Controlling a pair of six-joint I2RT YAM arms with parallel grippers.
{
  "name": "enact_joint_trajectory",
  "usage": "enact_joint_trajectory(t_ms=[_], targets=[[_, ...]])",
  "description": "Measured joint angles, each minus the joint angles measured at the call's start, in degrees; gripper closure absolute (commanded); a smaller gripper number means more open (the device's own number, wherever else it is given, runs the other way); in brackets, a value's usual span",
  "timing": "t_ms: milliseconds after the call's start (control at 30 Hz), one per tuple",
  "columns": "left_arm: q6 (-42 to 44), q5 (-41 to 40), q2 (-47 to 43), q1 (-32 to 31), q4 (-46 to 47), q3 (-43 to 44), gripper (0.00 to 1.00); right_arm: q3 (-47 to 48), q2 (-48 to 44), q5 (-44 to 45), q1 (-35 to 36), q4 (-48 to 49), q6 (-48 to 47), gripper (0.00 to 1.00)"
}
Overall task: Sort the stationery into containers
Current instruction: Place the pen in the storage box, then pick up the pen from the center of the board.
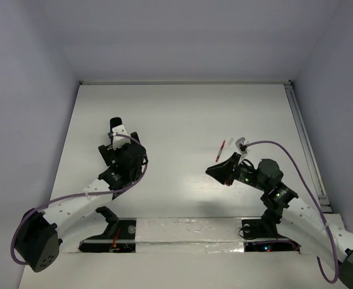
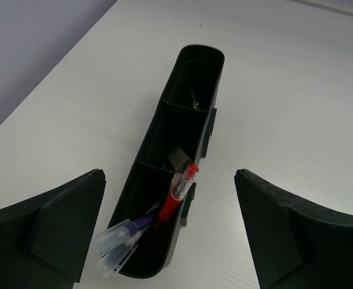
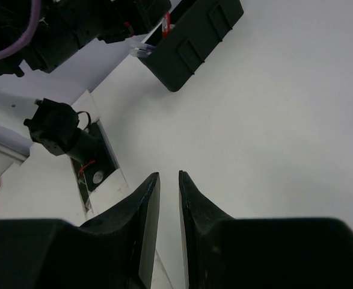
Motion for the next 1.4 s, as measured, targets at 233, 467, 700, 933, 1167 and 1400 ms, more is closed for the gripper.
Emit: enact_joint_trajectory(t_ms=[233,467,700,933,1167,1400], targets=[[-0.6,2.3,-8.5,0.0,-3.2,5.9,0.15,0.0,1.3,1.9,0.0,-0.7,0.0,0.75],[0.1,9.2,-10.2,-4.5,-1.8,10.8,0.47,0.7,2.3,11.7,0.0,-6.7,0.1,0.74],[0.9,18.3,4.3,-16.5,2.5,14.7,0.63,3.3,3.6,23.3,0.0,-14.8,1.6,0.75],[0.9,34.1,27.5,-17.7,6.3,25.4,0.61,5.5,-2.1,33.9,0.0,-24.1,3.9,0.74],[1.9,42.4,46.9,-19.6,8.9,34.6,0.56,9.0,-5.8,42.2,0.0,-30.1,4.3,0.71],[2.9,46.2,58.4,-19.8,8.8,42.7,0.54,9.5,-7.8,47.4,0.0,-33.9,4.1,0.71]])
